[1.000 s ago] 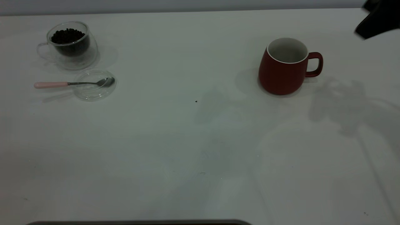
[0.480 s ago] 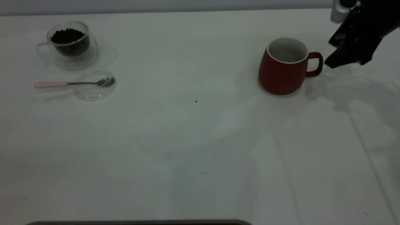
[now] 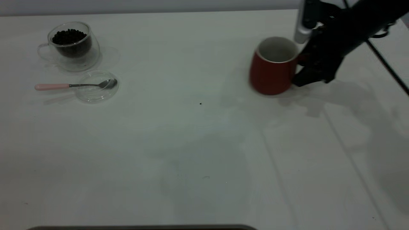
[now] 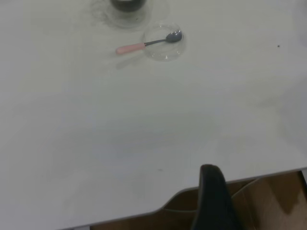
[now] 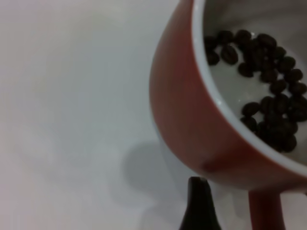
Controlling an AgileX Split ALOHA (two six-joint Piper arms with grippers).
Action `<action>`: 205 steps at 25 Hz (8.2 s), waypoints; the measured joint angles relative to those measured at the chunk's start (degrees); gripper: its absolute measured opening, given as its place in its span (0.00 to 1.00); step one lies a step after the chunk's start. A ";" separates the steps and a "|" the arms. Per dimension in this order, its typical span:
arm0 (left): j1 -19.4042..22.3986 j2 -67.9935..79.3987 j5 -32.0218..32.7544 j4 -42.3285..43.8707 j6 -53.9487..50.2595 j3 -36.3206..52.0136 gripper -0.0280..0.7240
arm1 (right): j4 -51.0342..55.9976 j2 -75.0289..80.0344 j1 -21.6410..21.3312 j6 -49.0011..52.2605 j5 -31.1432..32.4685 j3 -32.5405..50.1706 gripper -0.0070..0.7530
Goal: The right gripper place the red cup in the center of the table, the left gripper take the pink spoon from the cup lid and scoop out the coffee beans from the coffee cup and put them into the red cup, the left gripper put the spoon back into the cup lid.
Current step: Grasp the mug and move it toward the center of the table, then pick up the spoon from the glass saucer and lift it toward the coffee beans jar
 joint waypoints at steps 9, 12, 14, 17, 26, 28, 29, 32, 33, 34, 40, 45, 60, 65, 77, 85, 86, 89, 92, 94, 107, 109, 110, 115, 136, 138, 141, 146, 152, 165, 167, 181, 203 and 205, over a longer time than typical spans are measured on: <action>0.00 0.00 0.00 0.00 0.00 0.00 0.74 | 5.06 0.69 9.77 0.00 -3.21 -1.24 0.79; 0.00 0.00 0.00 0.00 0.00 0.00 0.74 | 8.97 2.19 12.35 0.00 -3.21 -4.27 0.79; 0.00 0.00 0.00 0.00 0.00 0.00 0.74 | 11.81 3.29 13.85 0.00 -3.21 -6.74 0.79; 0.00 0.00 0.00 0.00 0.00 0.00 0.74 | 14.76 4.56 15.93 0.00 -3.47 -9.26 0.79; 0.00 0.00 0.00 0.00 -0.05 0.00 0.74 | 11.91 1.13 16.82 8.29 -3.35 -7.39 0.79; 0.00 0.00 0.00 0.00 -0.05 0.00 0.74 | 8.55 -3.17 16.76 13.16 -3.35 -3.95 0.79; 0.00 0.00 0.00 0.00 -0.05 0.00 0.74 | 7.23 -6.06 16.63 16.32 -3.28 -2.13 0.79; 0.00 0.00 0.00 0.00 -0.05 0.00 0.74 | 4.64 -16.14 16.36 30.29 -2.07 6.25 0.78; 0.00 0.00 0.00 0.00 -0.12 0.00 0.74 | 4.00 -20.42 16.29 37.06 -1.18 8.90 0.78; 0.00 0.00 0.00 0.00 -0.12 0.00 0.74 | 2.89 -25.05 16.29 44.33 0.50 12.16 0.78; 0.00 0.00 0.00 0.00 -0.17 0.00 0.74 | -25.76 -50.62 16.29 84.34 20.70 26.83 0.78; 0.00 0.00 0.00 0.00 -0.17 0.00 0.74 | -54.66 -63.56 16.24 116.20 37.68 32.77 0.78; 0.00 0.00 0.00 0.00 -0.12 0.00 0.74 | -64.69 -99.15 6.00 127.85 38.26 49.38 0.77; 0.00 0.00 0.00 0.00 -0.12 0.00 0.74 | -64.63 -112.78 2.83 127.21 37.51 50.11 0.77; 0.00 0.00 0.00 0.00 0.00 0.00 0.74 | -64.48 -135.64 -0.86 127.16 39.25 50.51 0.77; 0.00 0.00 0.00 0.00 0.00 0.00 0.74 | -64.42 -135.72 -0.86 127.09 39.44 50.80 0.77; 0.00 0.00 0.00 0.00 0.00 0.00 0.74 | -64.42 -135.72 -0.86 127.09 39.48 50.80 0.77; 0.00 0.00 0.00 0.00 0.00 0.00 0.74 | -64.42 -135.72 -0.86 127.02 39.48 50.80 0.77; 0.00 0.00 0.00 0.00 0.00 0.00 0.74 | -64.42 -135.72 -0.86 127.02 39.48 50.80 0.77; 0.00 0.00 0.00 0.00 0.00 0.00 0.74 | -64.42 -135.72 -0.86 127.02 39.55 50.80 0.77; 0.00 0.00 0.00 0.00 0.00 0.00 0.74 | -64.42 -135.72 -0.86 127.02 39.57 50.80 0.77; 0.00 0.00 0.00 0.00 0.00 0.00 0.74 | -64.42 -135.72 -0.86 127.02 39.57 50.80 0.77; 0.00 0.00 0.00 0.00 0.00 0.00 0.74 | -64.42 -135.72 -0.86 127.02 39.57 50.80 0.77; 0.00 0.00 0.00 0.00 -0.17 0.00 0.74 | -64.42 -135.72 -0.86 127.02 39.57 50.80 0.77; 0.00 0.00 0.00 0.00 -0.17 0.00 0.74 | -64.42 -135.72 -0.86 127.02 39.57 50.80 0.77; 0.00 0.00 0.00 0.00 -0.12 0.00 0.74 | -64.42 -135.72 -0.86 127.02 39.57 50.80 0.77; 0.00 0.00 -0.06 0.00 -0.12 0.00 0.74 | -64.42 -135.72 -0.86 127.02 39.57 50.80 0.77; 0.00 0.00 -0.06 0.00 -0.30 0.00 0.74 | -64.42 -135.72 -0.86 127.02 39.57 50.80 0.77; 0.00 9.50 -5.90 1.16 -7.14 -0.85 0.74 | -64.42 -135.72 -0.86 127.02 39.57 50.80 0.77; 2.04 66.96 -29.85 2.54 -14.42 -13.03 0.74 | -64.42 -135.72 -0.86 127.02 39.62 50.80 0.77; 5.45 73.66 -30.38 2.35 -14.47 -16.67 0.74 | -64.42 -135.72 -0.86 127.02 39.62 50.80 0.77; 29.37 108.86 -30.13 -24.45 13.79 -30.89 0.73 | -64.42 -135.72 -0.86 127.02 39.62 50.80 0.77; 33.41 135.70 -18.80 -52.51 56.23 -44.96 0.85 | -64.42 -135.72 -0.86 127.02 39.62 50.80 0.77; 33.13 137.01 -16.91 -52.78 55.76 -46.41 0.85 | -64.42 -135.72 -0.86 127.02 39.62 50.80 0.77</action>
